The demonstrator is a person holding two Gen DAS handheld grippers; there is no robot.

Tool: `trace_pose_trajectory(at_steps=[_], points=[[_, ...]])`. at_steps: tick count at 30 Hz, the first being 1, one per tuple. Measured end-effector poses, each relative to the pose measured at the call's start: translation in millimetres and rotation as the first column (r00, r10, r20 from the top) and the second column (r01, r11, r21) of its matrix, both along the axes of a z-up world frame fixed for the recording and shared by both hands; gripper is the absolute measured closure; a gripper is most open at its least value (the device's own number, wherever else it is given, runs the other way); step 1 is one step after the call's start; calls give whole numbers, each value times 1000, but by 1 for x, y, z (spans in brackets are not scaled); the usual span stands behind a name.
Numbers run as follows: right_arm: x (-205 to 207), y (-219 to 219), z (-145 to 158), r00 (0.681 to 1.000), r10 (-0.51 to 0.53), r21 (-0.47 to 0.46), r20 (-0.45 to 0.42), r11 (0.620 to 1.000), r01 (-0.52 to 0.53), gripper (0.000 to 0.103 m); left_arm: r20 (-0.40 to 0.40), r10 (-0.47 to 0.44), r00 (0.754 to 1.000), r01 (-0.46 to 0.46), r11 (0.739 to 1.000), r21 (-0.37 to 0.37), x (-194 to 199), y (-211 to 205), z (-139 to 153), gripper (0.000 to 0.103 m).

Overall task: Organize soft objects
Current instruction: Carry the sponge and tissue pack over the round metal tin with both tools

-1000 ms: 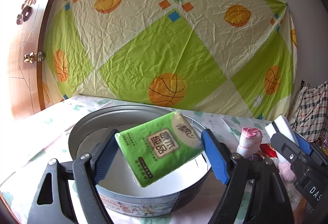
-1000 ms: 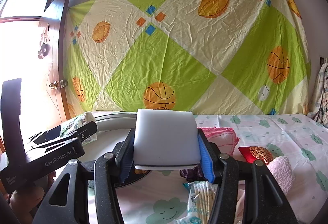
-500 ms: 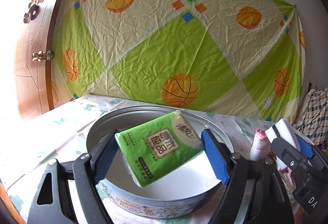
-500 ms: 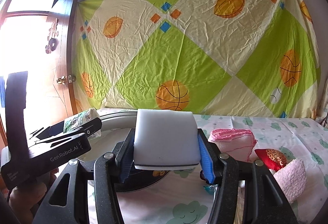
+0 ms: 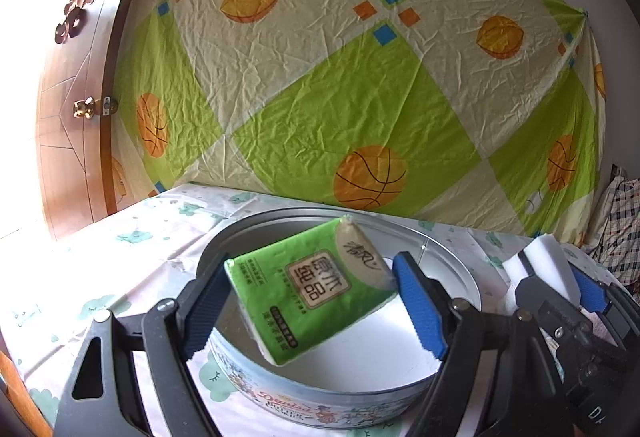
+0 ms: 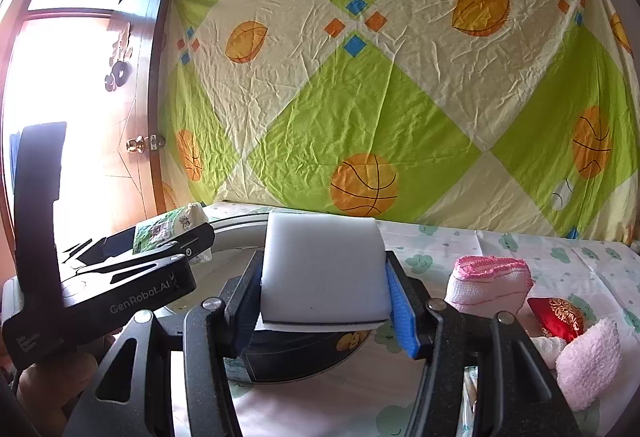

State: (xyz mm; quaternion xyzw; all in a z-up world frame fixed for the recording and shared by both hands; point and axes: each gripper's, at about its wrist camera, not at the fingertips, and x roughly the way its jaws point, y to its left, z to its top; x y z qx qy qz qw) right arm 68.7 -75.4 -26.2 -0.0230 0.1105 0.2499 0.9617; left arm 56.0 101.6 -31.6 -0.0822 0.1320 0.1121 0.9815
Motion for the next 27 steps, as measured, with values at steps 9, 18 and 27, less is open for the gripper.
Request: trace_pose_trajectory(at_steps=[9, 18, 27], points=[[9, 17, -3, 1000, 1, -39, -29, 999, -2, 45, -9, 11, 1000, -11, 1000, 0, 0, 12, 0, 21], [19, 29, 2, 999, 17, -69, -50, 997, -20, 45, -30, -27, 999, 27, 1000, 7, 7, 12, 8, 21], [31, 36, 13, 998, 27, -93, -55, 995, -32, 45, -78, -59, 995, 57, 998, -28, 22, 25, 16, 21]])
